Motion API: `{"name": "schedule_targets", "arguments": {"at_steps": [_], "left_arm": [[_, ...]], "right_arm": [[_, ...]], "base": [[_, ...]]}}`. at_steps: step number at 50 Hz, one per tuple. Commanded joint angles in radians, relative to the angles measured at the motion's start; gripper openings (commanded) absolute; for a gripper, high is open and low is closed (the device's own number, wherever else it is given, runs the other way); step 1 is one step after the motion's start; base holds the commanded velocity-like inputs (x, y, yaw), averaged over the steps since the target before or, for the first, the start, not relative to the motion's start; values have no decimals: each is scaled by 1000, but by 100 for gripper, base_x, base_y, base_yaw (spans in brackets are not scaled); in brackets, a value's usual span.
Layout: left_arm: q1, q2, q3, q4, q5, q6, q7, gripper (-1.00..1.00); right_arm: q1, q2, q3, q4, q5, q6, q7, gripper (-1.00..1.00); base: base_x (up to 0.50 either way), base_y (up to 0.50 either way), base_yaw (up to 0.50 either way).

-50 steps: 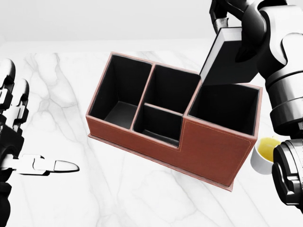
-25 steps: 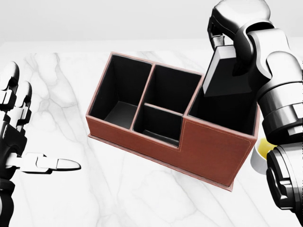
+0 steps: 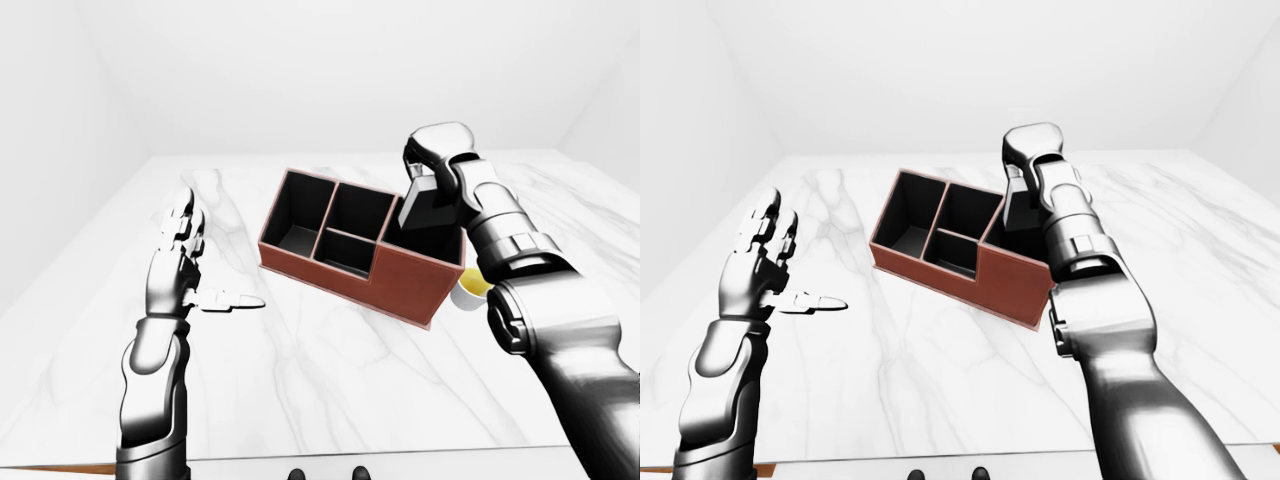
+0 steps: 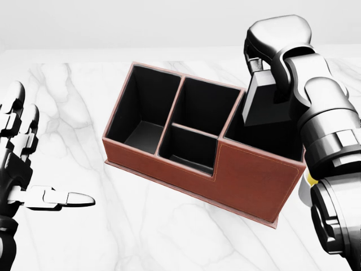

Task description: Pick up the book and place it in the right compartment of the caddy.

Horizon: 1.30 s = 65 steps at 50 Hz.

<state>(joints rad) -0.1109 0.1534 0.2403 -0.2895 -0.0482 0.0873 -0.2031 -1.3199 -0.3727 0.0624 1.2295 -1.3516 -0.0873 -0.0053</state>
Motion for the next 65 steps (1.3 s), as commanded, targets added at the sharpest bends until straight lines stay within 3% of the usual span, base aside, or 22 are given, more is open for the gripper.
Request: {"name": "schedule_targets", "arguments": {"at_steps": [1, 65], "left_arm": [[-4, 2, 1, 25, 0, 0, -1, 100], [14, 5, 7, 92, -13, 0, -9, 100]], "right_arm": [[-4, 9, 3, 9, -14, 0, -37, -100], [28, 62, 2, 102, -29, 0, -171, -100]], "base": [[0, 0, 0], [0, 0, 0]]}}
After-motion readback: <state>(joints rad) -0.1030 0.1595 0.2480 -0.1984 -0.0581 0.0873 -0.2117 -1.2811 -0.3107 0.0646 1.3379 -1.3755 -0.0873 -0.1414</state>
